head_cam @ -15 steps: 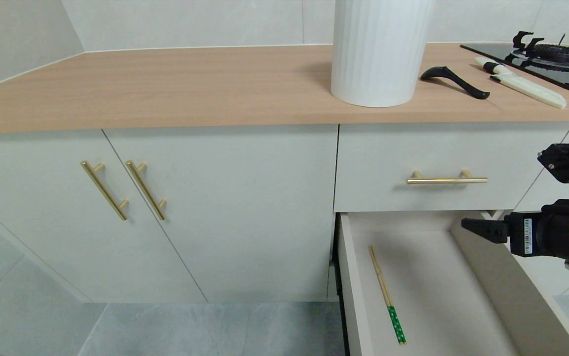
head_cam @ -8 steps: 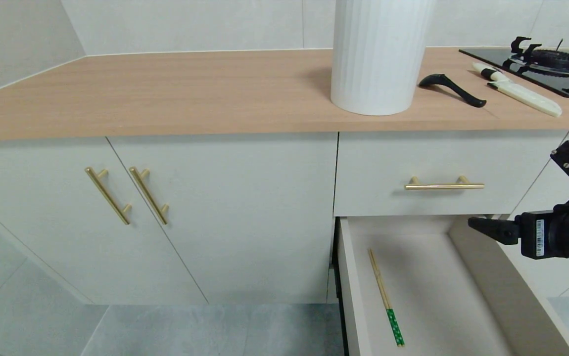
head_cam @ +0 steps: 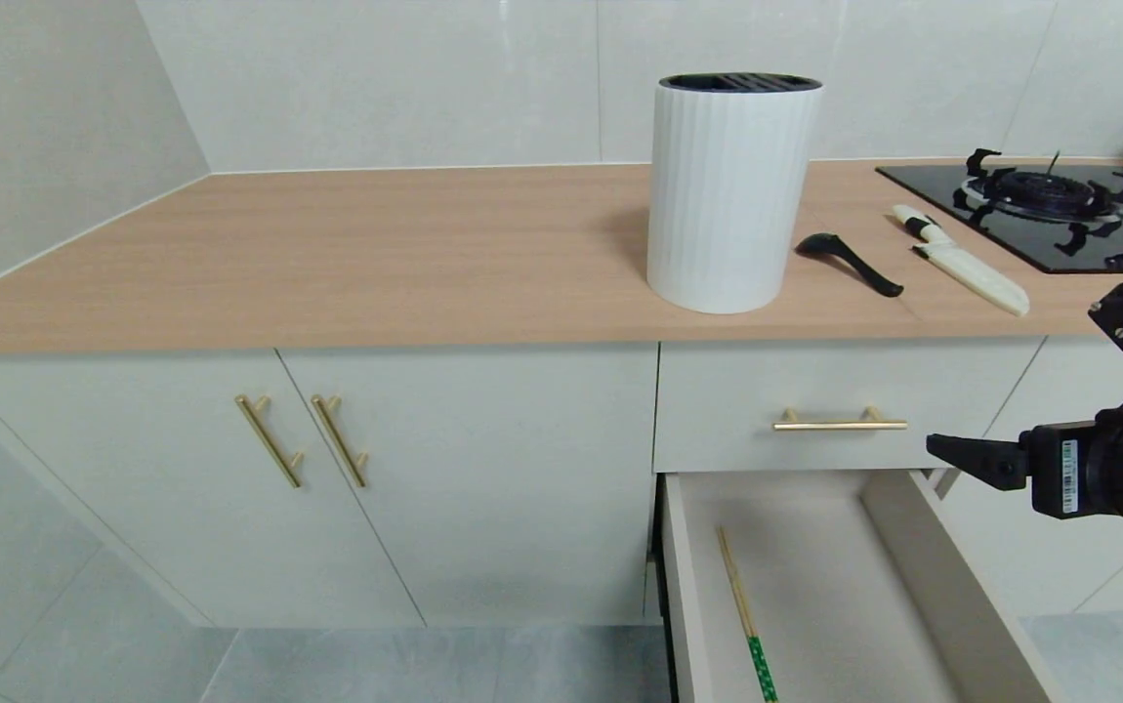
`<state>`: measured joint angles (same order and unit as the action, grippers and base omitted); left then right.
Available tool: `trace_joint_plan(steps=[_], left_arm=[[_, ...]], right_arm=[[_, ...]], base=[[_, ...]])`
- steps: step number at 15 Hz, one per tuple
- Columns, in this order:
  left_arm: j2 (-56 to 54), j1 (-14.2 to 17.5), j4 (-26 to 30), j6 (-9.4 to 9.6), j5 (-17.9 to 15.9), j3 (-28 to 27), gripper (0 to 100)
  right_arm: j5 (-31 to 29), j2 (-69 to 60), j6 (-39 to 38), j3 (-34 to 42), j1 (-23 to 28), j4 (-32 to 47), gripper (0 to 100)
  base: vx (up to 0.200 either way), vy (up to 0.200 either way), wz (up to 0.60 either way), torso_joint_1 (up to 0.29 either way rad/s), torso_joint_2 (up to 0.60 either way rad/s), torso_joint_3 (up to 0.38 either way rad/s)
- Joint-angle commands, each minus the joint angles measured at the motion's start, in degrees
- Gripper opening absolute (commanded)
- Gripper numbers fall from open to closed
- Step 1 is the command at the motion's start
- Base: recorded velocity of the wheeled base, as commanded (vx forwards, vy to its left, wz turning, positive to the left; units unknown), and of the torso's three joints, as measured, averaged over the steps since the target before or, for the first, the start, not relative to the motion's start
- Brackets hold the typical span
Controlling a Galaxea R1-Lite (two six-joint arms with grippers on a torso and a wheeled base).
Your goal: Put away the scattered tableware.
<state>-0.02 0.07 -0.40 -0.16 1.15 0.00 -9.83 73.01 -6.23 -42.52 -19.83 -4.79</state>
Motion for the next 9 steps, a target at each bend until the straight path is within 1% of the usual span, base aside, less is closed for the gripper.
trace_joint_plan(steps=[1,2,4,9], left_arm=[[0.0,0.0,0.0,-0.02,0.0,0.0,100],[0.0,0.0,0.0,-0.02,0.0,0.0,100],[0.0,0.0,0.0,-0.02,0.0,0.0,100],[0.0,0.0,0.0,-0.02,0.0,0.0,100]], right_arm=[[0.0,0.1,0.1,0.1,0.0,0.0,100],[0.0,0.1,0.4,0.1,0.0,0.0,100],[0.0,0.1,1.6,0.6,0.0,0.0,100],[0.1,0.0,1.7,0.9,0.0,0.0,100]], base=[[0.0,0.0,0.0,0.3,-0.5,-0.256],[0.0,0.0,0.0,0.378,-0.48,-0.271],[0.0,0.0,0.0,0.3,-0.48,-0.271],[0.0,0.0,0.0,0.236,-0.48,-0.255]])
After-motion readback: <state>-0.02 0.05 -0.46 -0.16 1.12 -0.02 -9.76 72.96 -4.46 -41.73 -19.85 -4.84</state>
